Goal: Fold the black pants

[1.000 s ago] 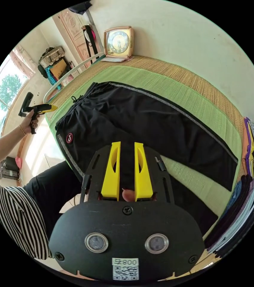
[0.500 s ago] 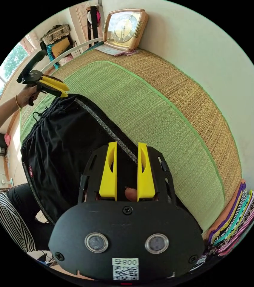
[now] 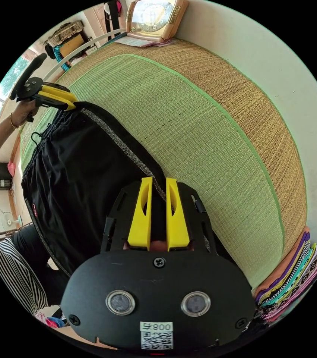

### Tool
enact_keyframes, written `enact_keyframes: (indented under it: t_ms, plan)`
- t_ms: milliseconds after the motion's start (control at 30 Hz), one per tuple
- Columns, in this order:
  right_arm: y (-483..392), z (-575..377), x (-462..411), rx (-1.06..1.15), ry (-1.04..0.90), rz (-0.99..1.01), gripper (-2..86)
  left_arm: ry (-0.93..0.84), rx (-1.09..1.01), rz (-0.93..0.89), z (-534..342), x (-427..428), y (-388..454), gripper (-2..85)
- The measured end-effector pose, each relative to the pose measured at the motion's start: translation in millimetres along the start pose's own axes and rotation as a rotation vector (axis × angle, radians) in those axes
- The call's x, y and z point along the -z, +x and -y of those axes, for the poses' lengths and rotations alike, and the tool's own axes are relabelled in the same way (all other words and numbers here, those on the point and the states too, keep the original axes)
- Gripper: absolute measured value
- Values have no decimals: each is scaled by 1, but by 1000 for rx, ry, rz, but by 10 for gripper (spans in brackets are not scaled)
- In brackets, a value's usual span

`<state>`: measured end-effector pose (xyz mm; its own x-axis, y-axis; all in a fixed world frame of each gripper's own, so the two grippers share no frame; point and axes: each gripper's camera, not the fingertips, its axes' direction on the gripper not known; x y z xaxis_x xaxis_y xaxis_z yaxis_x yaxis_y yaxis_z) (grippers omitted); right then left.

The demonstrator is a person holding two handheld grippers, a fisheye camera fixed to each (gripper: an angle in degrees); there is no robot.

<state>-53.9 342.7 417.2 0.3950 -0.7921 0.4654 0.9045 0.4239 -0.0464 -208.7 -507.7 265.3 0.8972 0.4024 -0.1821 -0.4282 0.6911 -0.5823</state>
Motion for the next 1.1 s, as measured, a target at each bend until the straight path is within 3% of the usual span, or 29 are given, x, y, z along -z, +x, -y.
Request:
enact_keyframes:
  t_ms: [600,1100]
  plan:
    - [-40,-49,66,-72,81,-12,9,141,-17,-51,-39,73,52,21]
    - [-164,-184,114,-32,234,-83,8,274,-71,-127,-164,112,99,19]
